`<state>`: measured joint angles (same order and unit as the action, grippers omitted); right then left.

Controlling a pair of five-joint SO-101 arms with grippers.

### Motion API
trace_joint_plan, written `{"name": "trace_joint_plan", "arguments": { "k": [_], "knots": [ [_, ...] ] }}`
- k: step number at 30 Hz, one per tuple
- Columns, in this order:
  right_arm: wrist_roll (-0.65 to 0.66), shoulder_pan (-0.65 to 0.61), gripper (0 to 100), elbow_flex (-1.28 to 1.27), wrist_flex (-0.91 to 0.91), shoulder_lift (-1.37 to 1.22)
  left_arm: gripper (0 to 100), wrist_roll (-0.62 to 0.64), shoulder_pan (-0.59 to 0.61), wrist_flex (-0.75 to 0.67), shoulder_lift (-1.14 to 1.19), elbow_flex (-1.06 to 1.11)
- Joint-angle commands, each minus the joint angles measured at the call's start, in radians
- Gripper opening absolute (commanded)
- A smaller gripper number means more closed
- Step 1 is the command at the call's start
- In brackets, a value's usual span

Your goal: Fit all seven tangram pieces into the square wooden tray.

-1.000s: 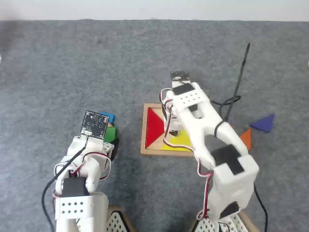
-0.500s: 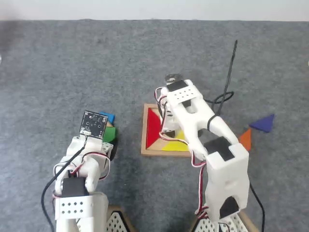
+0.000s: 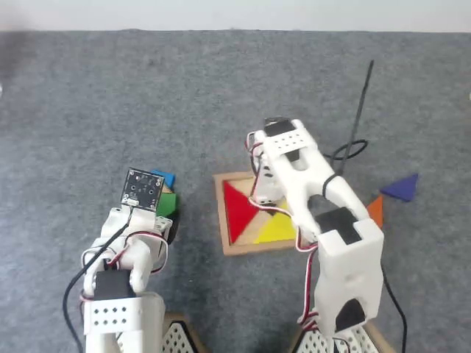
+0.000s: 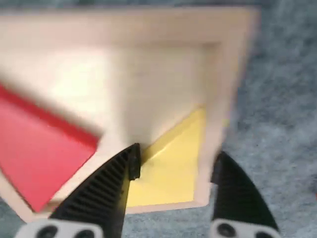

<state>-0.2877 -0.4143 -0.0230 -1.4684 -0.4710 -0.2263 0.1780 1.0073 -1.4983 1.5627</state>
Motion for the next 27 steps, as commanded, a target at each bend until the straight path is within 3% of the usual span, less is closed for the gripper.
{"name": "trace_joint_plan", "arguments": {
  "k": [1, 10, 21, 27],
  "knots": [
    [0.026, 0.058, 13.7, -0.043, -0.033, 0.025, 25, 0.011, 0.003, -0.020, 0.003, -0.015],
    [0.063, 0.091, 13.4, -0.305, 0.076, 0.361, 25, 0.011, 0.003, -0.021, 0.003, -0.015],
    [0.232, 0.280, 13.3, -0.548, 0.142, 0.542, 25, 0.011, 0.003, -0.023, 0.003, -0.015],
    [0.315, 0.203, 13.3, -0.652, 0.154, 0.647, 25, 0.011, 0.003, -0.040, 0.003, -0.008]
  ]
}}
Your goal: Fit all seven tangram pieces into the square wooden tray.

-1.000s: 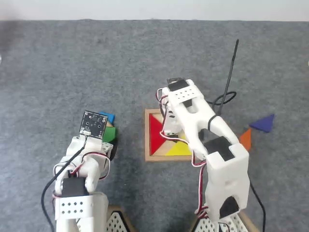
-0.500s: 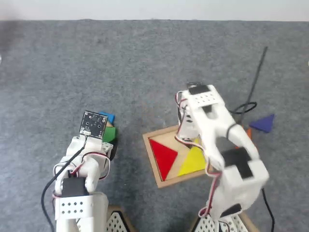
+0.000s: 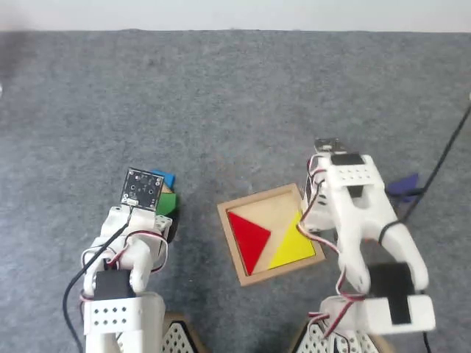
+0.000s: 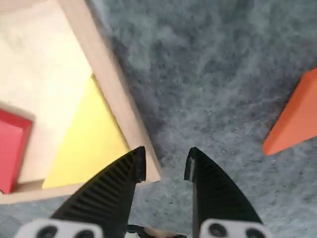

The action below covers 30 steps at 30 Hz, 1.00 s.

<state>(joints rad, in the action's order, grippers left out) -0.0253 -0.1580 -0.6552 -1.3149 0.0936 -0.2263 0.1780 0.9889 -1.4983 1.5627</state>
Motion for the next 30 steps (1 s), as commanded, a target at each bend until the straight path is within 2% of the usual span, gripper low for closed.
{"name": "trace_joint_plan", "arguments": {
  "k": [1, 4, 11, 16, 21, 30],
  "knots": [
    [0.075, -0.090, 13.3, -0.043, -0.001, 0.094, 25, 0.011, 0.003, -0.021, 0.003, -0.008],
    [0.087, -0.160, 13.3, -0.107, 0.030, 0.117, 25, 0.011, 0.003, -0.023, 0.003, -0.007],
    [0.087, -0.168, 13.3, -0.109, 0.116, 0.036, 25, 0.011, 0.003, -0.023, 0.003, -0.007],
    [-0.005, -0.179, 13.3, -0.101, 0.214, -0.073, 25, 0.011, 0.003, -0.023, 0.003, -0.007],
    [-0.104, -0.200, 13.3, -0.023, 0.240, -0.140, 25, 0.011, 0.003, -0.023, 0.003, -0.007],
    [-0.190, -0.246, 13.3, 0.147, 0.229, -0.282, 25, 0.011, 0.003, -0.023, 0.003, -0.007]
  ]
}}
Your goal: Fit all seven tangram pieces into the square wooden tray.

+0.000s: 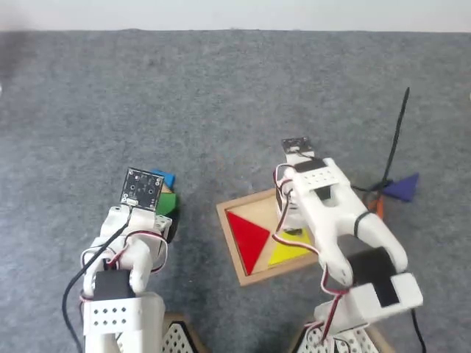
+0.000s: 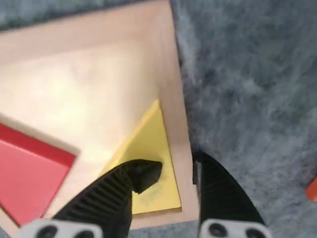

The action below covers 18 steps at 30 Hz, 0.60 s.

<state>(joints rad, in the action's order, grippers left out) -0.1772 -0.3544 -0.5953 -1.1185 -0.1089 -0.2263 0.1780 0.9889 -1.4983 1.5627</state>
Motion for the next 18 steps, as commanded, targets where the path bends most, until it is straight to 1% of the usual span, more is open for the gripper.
{"name": "trace_joint_plan", "arguments": {
  "k": [1, 5, 13, 16, 18],
  "knots": [
    [-0.049, -0.054, 13.3, 0.120, 0.019, -0.101, 25, 0.011, 0.003, -0.023, 0.003, -0.007],
    [-0.078, -0.051, 13.3, 0.293, -0.019, -0.216, 25, 0.011, 0.003, -0.021, 0.003, -0.007],
    [-0.190, 0.002, 13.4, 0.743, -0.209, -0.513, 25, 0.011, 0.003, -0.020, 0.003, -0.007],
    [-0.245, 0.021, 13.4, 0.813, -0.209, -0.545, 25, 0.011, 0.003, -0.020, 0.003, -0.007],
    [-0.258, 0.022, 13.4, 0.827, -0.197, -0.544, 25, 0.011, 0.003, -0.020, 0.003, -0.008]
  ]
}}
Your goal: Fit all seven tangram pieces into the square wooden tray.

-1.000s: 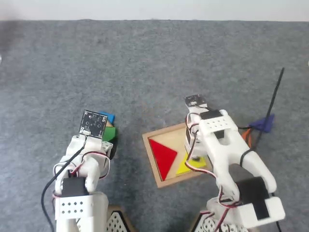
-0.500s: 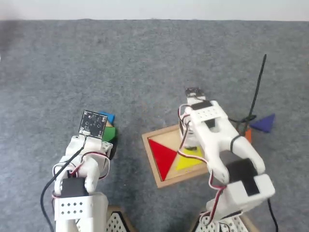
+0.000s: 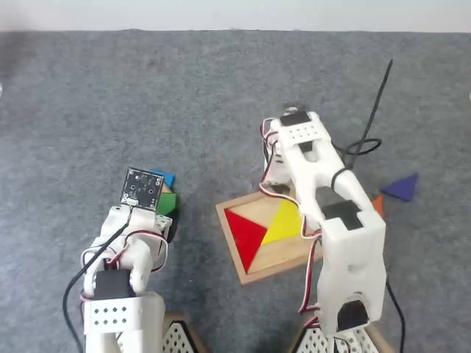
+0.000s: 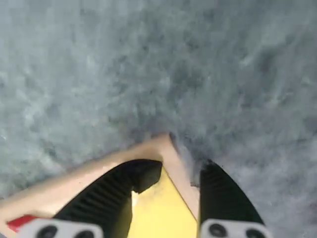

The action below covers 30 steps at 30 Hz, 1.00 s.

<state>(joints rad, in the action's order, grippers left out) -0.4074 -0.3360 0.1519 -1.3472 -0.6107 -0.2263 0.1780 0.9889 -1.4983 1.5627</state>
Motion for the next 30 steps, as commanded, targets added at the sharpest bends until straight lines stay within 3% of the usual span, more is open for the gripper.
{"name": "trace_joint_plan", "arguments": {
  "k": [1, 8, 13, 16, 19, 23, 26, 30],
  "knots": [
    [-0.025, 0.001, 13.4, 0.086, 0.027, -0.041, 25, 0.011, 0.003, -0.018, 0.003, -0.008],
    [-0.015, 0.012, 13.8, 0.043, -0.107, 0.277, 25, 0.011, 0.005, 0.077, 0.009, -0.148],
    [0.167, 0.048, 13.8, -0.279, -0.097, 0.722, 25, -0.049, -0.005, 0.227, 0.026, -0.394],
    [0.307, 0.148, 13.8, -0.597, 0.002, 1.001, 25, -0.126, -0.040, 0.338, 0.149, -0.550],
    [0.410, 0.291, 13.8, -0.934, 0.179, 1.233, 25, -0.167, -0.163, 0.442, 0.384, -0.705],
    [0.559, 0.404, 13.8, -1.218, 0.331, 1.406, 29, -0.167, -0.425, 0.496, 0.747, -0.891],
    [0.600, 0.423, 13.8, -1.290, 0.344, 1.429, 32, -0.129, -0.594, 0.430, 0.979, -1.000],
    [0.586, 0.427, 13.8, -1.352, 0.361, 1.429, 32, -0.118, -0.671, 0.272, 1.240, -1.090]
  ]
}}
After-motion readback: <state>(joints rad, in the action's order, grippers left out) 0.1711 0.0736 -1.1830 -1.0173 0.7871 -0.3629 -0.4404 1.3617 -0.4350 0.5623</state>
